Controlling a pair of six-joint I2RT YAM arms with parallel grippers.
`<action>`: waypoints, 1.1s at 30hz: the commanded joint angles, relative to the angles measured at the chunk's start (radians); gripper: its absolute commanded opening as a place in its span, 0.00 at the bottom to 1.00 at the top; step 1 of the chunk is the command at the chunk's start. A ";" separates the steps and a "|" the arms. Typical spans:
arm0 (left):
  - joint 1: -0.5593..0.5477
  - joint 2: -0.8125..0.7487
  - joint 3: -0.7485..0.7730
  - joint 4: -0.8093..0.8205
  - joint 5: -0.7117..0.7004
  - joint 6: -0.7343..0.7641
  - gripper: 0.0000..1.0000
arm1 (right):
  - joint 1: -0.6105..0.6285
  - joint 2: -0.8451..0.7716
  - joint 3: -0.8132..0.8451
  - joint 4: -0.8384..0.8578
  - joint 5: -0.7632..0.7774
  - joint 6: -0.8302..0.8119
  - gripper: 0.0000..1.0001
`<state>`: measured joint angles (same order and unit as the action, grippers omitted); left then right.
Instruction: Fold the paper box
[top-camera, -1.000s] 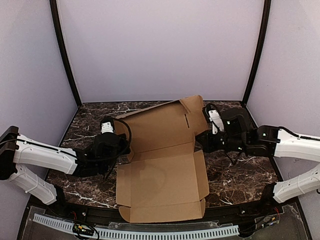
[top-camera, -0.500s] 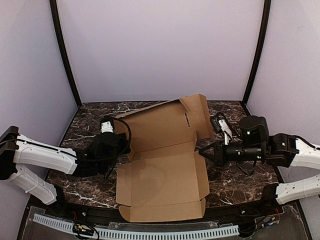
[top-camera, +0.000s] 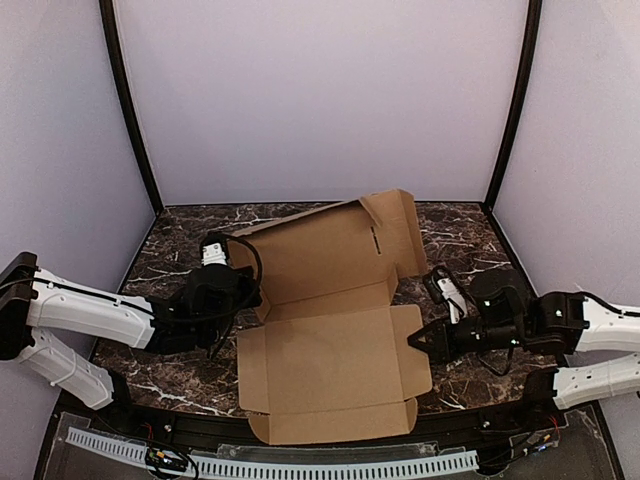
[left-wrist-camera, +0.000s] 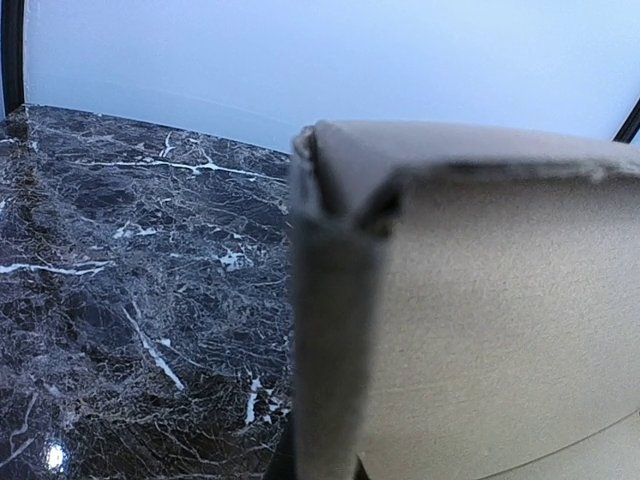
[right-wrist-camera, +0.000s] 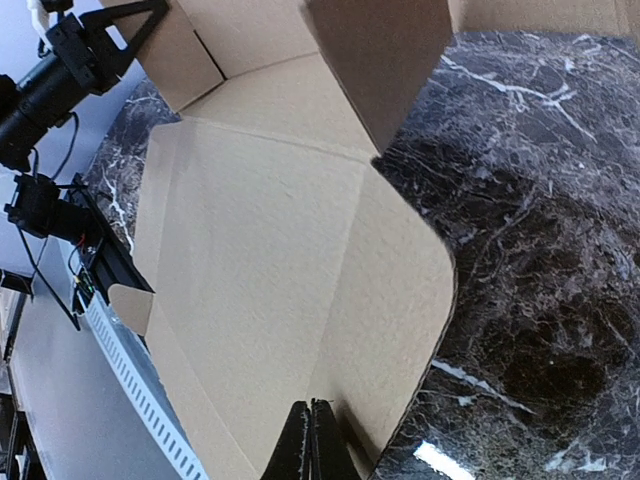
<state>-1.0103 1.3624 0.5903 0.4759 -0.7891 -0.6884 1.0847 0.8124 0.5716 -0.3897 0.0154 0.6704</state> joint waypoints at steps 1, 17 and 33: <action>0.008 -0.044 -0.013 0.020 0.034 -0.066 0.01 | 0.008 -0.038 -0.059 -0.013 0.056 0.044 0.00; 0.015 -0.016 -0.055 0.087 0.105 -0.085 0.01 | 0.007 -0.196 -0.131 0.003 0.146 0.061 0.00; 0.021 -0.012 -0.103 0.217 0.188 0.103 0.01 | 0.007 -0.263 0.225 -0.234 0.297 -0.177 0.25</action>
<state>-0.9901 1.3781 0.5076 0.6498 -0.6632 -0.6563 1.0859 0.5442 0.7158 -0.5312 0.2230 0.5827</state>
